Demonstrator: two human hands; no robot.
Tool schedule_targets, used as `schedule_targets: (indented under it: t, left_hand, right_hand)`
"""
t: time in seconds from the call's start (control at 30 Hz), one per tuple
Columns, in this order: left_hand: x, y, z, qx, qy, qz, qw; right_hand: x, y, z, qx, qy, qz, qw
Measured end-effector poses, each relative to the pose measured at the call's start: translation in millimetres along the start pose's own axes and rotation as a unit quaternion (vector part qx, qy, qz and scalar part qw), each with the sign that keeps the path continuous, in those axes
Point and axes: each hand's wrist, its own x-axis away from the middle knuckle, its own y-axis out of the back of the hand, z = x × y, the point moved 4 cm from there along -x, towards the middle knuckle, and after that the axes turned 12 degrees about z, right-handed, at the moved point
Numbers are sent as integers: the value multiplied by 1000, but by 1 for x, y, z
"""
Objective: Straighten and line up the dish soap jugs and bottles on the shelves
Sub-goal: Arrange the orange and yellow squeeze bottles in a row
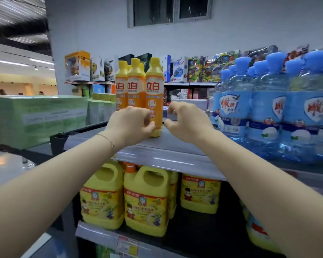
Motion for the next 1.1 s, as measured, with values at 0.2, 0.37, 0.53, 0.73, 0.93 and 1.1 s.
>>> schedule_targets:
  t: [0.2,0.37,0.53,0.73,0.93,1.1]
  left_hand:
    - [3,-7,76,127,140,15,982]
    - [-27,-16,108,329,179,51,926]
    - [-72,-48,130,497,176,134,839]
    - [-76,-76,136,504,144,81,848]
    - [-79,-80,141,515,145,57,843]
    - [-81,-85,145,527,144,84,833]
  right_hand:
    - [-32,-34,17,-242,-103,72,962]
    - [-65,-50,20,-371,-209,73,902]
    - [-88,-71,22,-421,-288,66,858]
    - [-95,-91,20,-380,-286,41,878]
    - [-94,-94,24,-375,-264,38,888]
    - [-93,-95,29,-397,-240,50,884]
